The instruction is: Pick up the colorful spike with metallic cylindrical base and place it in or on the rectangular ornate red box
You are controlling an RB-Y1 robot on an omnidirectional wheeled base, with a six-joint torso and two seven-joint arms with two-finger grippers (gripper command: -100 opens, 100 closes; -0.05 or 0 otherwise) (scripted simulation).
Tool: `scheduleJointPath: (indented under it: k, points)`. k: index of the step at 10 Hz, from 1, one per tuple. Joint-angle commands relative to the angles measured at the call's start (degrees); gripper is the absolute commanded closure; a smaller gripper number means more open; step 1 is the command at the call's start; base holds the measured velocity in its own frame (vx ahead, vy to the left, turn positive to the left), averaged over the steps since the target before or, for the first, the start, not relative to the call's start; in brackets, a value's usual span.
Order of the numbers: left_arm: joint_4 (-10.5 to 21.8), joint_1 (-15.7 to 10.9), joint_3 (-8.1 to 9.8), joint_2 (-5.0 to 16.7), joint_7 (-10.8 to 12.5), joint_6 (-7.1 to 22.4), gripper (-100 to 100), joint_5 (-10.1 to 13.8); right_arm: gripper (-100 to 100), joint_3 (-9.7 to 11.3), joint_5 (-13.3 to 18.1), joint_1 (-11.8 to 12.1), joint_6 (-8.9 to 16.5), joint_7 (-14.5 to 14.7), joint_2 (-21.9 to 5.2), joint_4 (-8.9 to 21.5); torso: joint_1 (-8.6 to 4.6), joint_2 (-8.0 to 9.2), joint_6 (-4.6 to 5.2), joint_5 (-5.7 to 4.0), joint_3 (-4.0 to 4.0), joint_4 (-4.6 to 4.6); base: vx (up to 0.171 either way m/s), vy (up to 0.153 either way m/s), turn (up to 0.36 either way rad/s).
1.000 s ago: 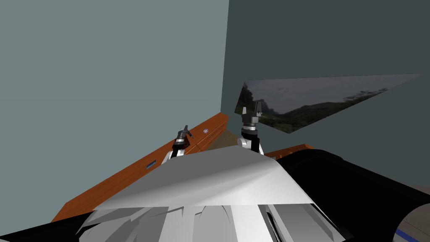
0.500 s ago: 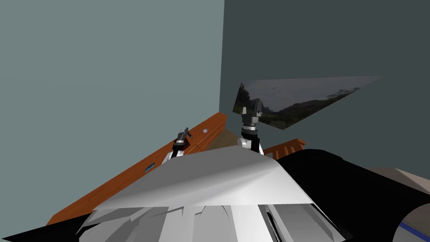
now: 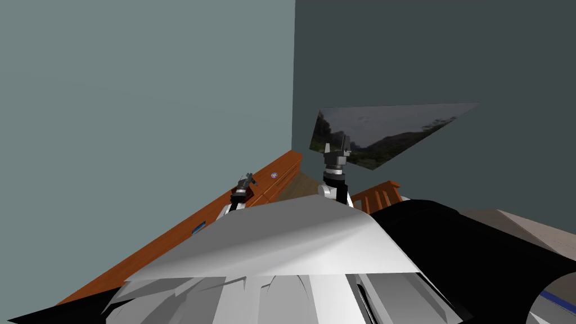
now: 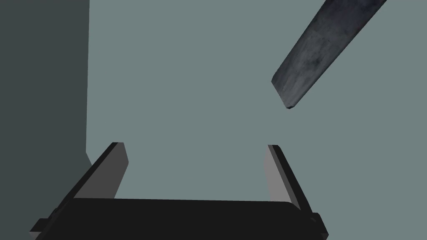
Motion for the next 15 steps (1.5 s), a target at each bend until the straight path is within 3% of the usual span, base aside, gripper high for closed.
scheduleJointPath:
  k: [1, 2, 3, 4, 5, 8, 10, 11, 12, 15]
  points:
    - [1.88, -0.53, 0.15, 0.09, -0.41, -0.42, -100, -0.04, 0, 0.0, 0.0, 0.0, 0.0, 0.0, 0.0, 0.0, 0.0, 0.0, 0.0, 0.0, 0.0, 0.0, -0.009, 0.015, 0.019]
    - [3.81, -1.58, 0.65, 0.63, -2.25, -1.01, -100, -0.51, 0, 0.0, 0.0, 0.0, 0.0, 0.0, 0.0, 0.0, -0.04, -0.03, -0.01, -0.01, -0.01, -0.01, -0.013, 0.022, -0.107]
    - [5.44, -1.58, 0.65, 0.63, -2.25, -1.01, -100, -0.51, 0, 0.0, 0.0, 0.0, 0.0, 0.0, 0.0, 0.0, -0.02, -0.02, 0.02, -0.01, -0.01, 0.0, -0.017, 0.029, -0.105]
    - [7.42, -2.6, 1.14, 1.15, -4.05, -1.6, -100, -0.97, 0, 0.0, 0.0, 0.0, 0.0, 0.0, 0.0, 0.0, 0.0, -0.01, 0.01, 0.0, -0.01, 0.0, -0.018, 0.038, -0.157]
    - [8.69, -2.6, 1.14, 1.15, -4.05, -1.6, -100, -0.97, 0, 0.0, 0.0, 0.0, 0.0, 0.0, 0.0, 0.0, 0.03, -0.01, 0.02, 0.0, 0.0, 0.0, -0.014, 0.035, -0.071]
    - [15.05, -4.53, 2.06, 2.05, -7.49, -2.74, -100, -1.87, 0, 0.0, 0.0, 0.0, 0.0, 0.0, 0.0, 0.0, 0.02, -0.02, -0.01, 0.01, -0.01, -0.01, -0.015, 0.031, -0.107]
    - [15.98, -4.53, 2.06, 2.05, -7.49, -2.74, -100, -1.87, 0, 0.0, 0.0, 0.0, 0.0, 0.0, 0.0, 0.0, -0.01, -0.01, -0.01, 0.0, -0.01, 0.0, -0.011, 0.021, -0.052]
    - [18.16, -5.42, 2.5, 2.45, -9.11, -3.28, -100, -2.3, 0, 0.0, 0.0, 0.0, 0.0, 0.0, 0.0, 0.0, -0.05, -0.04, -0.01, -0.01, -0.02, -0.01, -0.006, 0.018, -0.14]
    - [19.19, -5.42, 2.5, 2.45, -9.11, -3.28, -100, -2.3, 0, 0.0, 0.0, 0.0, 0.0, 0.0, 0.0, 0.0, -0.04, -0.06, 0.02, -0.01, -0.03, -0.01, -0.007, 0.025, -0.08]
    - [24.16, -7.02, 3.33, 3.15, -12.12, -4.32, -100, -3.11, 0, 0.0, 0.0, 0.0, 0.0, 0.0, 0.0, 0.0, 0.01, -0.02, -0.01, 0.0, -0.01, 0.0, -0.015, 0.031, -0.107]
